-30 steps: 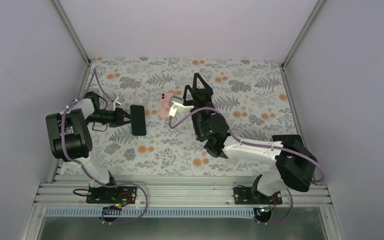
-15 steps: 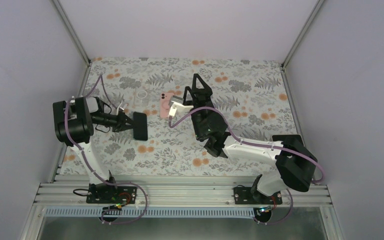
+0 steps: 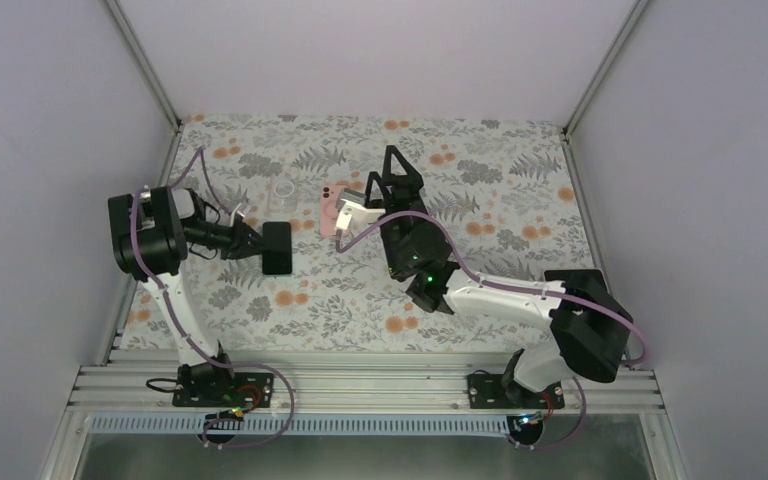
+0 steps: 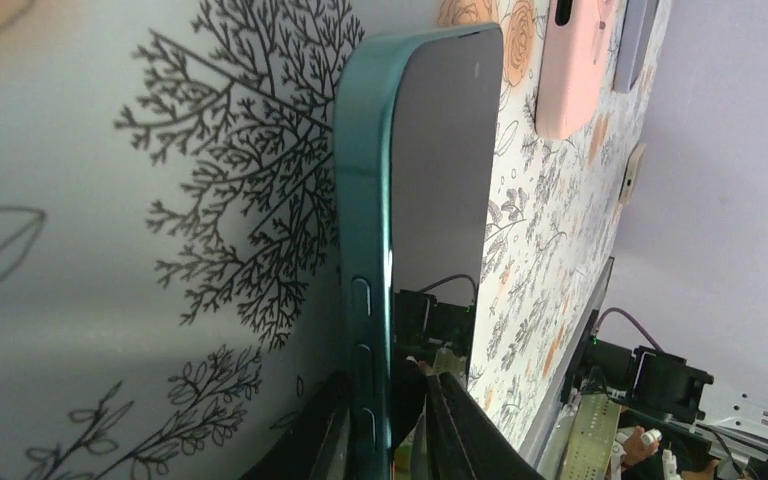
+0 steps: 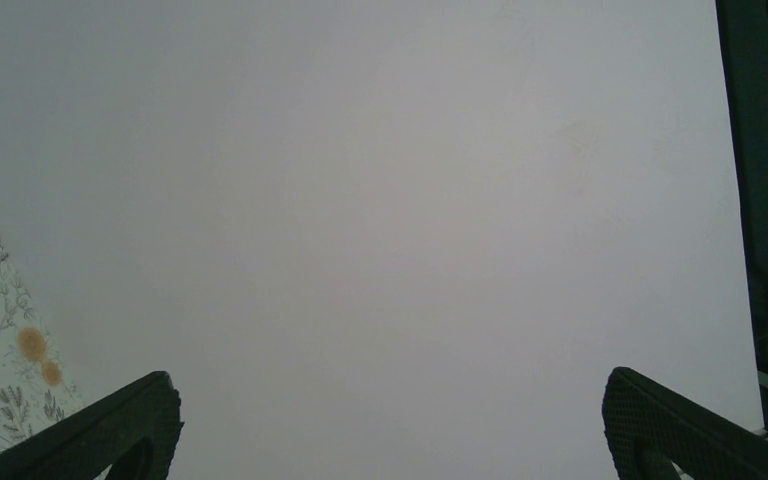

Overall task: Take the phone out of the phone case
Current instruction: Place the phone at the center of the board.

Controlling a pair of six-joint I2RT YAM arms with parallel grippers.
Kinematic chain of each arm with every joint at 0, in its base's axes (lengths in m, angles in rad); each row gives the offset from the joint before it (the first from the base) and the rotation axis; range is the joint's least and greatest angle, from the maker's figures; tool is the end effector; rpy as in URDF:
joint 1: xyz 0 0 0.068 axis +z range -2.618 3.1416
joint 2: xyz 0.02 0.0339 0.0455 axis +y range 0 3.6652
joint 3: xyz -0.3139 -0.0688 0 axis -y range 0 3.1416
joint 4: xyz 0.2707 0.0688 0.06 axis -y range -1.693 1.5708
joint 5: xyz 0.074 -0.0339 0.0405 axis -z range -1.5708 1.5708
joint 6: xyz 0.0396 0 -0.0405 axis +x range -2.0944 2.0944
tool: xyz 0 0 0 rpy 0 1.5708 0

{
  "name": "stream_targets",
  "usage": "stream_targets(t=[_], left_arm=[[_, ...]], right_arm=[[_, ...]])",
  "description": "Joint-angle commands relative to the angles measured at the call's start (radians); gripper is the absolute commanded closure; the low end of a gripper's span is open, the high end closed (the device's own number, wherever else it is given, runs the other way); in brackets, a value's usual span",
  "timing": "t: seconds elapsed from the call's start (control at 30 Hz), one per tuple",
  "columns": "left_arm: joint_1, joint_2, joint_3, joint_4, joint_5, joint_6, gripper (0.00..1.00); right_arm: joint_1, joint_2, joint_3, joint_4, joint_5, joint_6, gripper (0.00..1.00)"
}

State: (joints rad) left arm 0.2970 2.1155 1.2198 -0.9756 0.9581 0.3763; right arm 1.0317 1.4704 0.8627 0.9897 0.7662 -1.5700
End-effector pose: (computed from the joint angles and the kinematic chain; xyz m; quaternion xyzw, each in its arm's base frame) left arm 0.3633 0.0773 0.1157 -0.0342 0.8795 -0.4740 0.0252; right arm 0.1982 0.2778 0.3587 -0.4180 0.4370 -0.4061 0.6851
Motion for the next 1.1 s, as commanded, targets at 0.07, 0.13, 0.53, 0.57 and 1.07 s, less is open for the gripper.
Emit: stream_targets(t=[0.07, 0.13, 0.53, 0.57, 1.07], left_arm=[[0.004, 0.04, 0.068, 0.011, -0.062, 0.031, 0.81], [0.004, 0.042, 0.077, 0.013, -0.071, 0.028, 0.8], [0.008, -0.076, 0.005, 0.097, -0.096, -0.075, 0.62], [0.008, -0.099, -0.003, 0.116, -0.107, -0.093, 0.57], [-0.05, -0.441, 0.085, 0.207, -0.263, -0.24, 0.0]], right_arm=[[-0.007, 0.012, 0.032, -0.016, 0.016, 0.035, 0.01], [-0.006, 0.013, 0.034, -0.026, 0.016, 0.044, 0.01], [-0.007, 0.002, 0.042, -0.048, 0.017, 0.057, 0.01], [-0.007, -0.001, 0.043, -0.054, 0.017, 0.061, 0.01], [-0.026, -0.051, 0.098, -0.241, 0.023, 0.224, 0.01]])
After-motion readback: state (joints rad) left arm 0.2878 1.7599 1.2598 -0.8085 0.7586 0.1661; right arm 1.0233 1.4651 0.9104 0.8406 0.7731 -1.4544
